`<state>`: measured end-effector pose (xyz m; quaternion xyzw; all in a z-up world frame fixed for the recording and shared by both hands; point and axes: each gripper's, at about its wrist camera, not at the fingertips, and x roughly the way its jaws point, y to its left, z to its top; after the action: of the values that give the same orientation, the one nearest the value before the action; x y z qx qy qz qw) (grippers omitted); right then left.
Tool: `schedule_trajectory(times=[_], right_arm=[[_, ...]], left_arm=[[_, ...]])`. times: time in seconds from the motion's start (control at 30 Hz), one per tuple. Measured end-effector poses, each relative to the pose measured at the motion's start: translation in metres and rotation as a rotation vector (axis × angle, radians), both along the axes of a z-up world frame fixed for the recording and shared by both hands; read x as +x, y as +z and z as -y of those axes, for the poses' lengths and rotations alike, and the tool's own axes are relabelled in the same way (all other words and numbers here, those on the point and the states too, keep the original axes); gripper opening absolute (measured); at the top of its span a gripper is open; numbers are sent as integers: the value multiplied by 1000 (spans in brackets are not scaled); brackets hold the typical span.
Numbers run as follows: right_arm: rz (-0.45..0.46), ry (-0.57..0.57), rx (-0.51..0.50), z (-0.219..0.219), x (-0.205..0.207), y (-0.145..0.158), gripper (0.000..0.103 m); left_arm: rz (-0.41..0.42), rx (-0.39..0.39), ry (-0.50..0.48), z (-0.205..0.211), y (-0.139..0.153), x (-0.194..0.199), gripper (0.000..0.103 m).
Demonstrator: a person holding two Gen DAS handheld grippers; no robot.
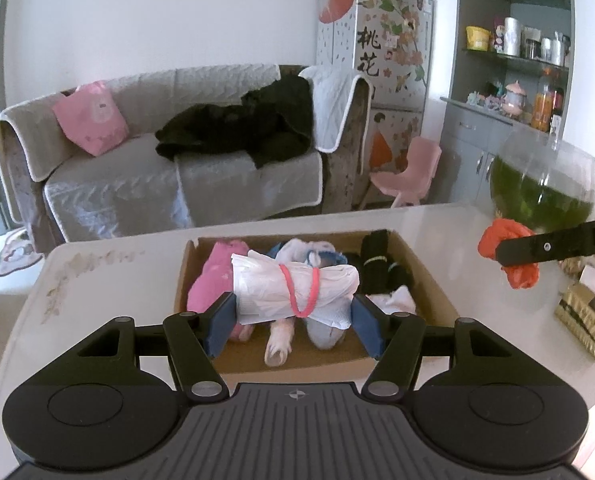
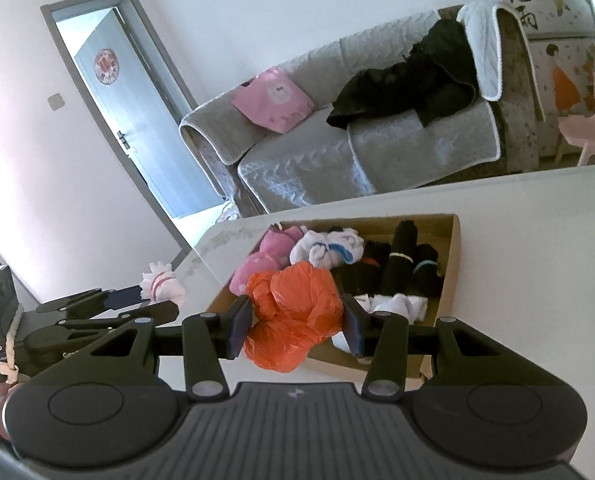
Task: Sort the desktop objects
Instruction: 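Carry both held items over the box and lower them inside, then open both tools to release the items in the box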
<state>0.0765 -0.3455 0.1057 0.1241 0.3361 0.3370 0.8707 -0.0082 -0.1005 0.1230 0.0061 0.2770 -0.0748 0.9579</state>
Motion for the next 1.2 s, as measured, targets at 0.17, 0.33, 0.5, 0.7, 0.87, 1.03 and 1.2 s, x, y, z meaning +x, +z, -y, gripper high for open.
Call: schedule_trajectory(times=[0.17,0.33,0.5,0.7,0.87,1.03,1.2], right_arm=[[-6,-7,9,-2,14,2,44],[-15,-11,12,-5,29,0,44],[-30,-14,7,-8,43,-5,44],[-75,-25,6,-7,62,-18,44],[-104,-33,2,-7,75,-28,44],[-131,-30,-7,-9,85,-41,44],[-151,-25,-22,-15,94,-51,44]], left_arm=[[-5,-13,9,-4,0,15,69],[-28,-25,11,-8,-5,33,69],[-47,-21,9,-9,-14,51,69],[-79,-11,3,-7,-30,72,69],[-114,-25,2,-9,-47,86,69],[-135,-28,-8,-8,-60,94,69],[-159,-15,-9,-8,-72,103,69]])
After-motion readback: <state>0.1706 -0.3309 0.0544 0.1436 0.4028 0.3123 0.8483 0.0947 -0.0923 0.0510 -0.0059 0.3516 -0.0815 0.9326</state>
